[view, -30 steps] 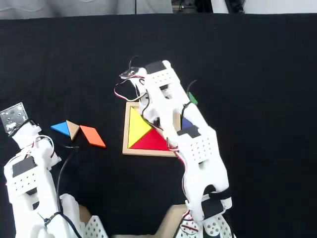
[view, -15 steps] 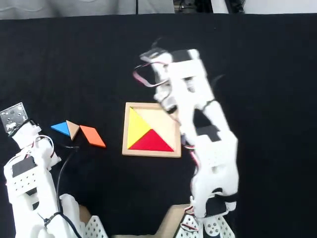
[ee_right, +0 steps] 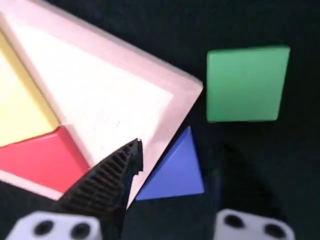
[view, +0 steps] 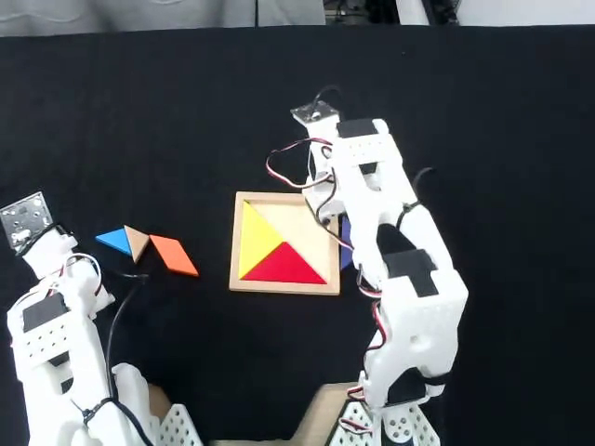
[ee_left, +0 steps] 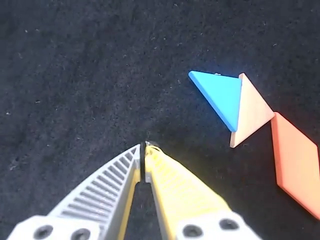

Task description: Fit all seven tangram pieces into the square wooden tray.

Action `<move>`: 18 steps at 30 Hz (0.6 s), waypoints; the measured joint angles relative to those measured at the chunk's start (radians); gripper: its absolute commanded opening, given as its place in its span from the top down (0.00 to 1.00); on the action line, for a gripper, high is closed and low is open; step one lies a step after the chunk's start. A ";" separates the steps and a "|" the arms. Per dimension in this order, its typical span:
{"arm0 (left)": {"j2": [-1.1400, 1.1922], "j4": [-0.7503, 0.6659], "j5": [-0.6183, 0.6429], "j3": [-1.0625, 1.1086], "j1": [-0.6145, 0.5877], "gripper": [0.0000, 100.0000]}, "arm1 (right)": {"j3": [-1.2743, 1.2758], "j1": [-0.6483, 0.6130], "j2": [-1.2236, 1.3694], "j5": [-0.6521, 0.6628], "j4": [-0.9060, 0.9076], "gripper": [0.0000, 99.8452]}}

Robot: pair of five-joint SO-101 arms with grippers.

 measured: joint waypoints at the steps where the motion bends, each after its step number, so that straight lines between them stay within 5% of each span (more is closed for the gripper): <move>1: 0.000 0.000 0.000 0.000 0.000 0.97 | 0.000 0.003 0.000 0.000 -0.009 0.75; 18: 0.000 0.000 0.000 0.000 0.000 0.97 | -0.127 -0.063 0.153 -0.002 -0.011 0.90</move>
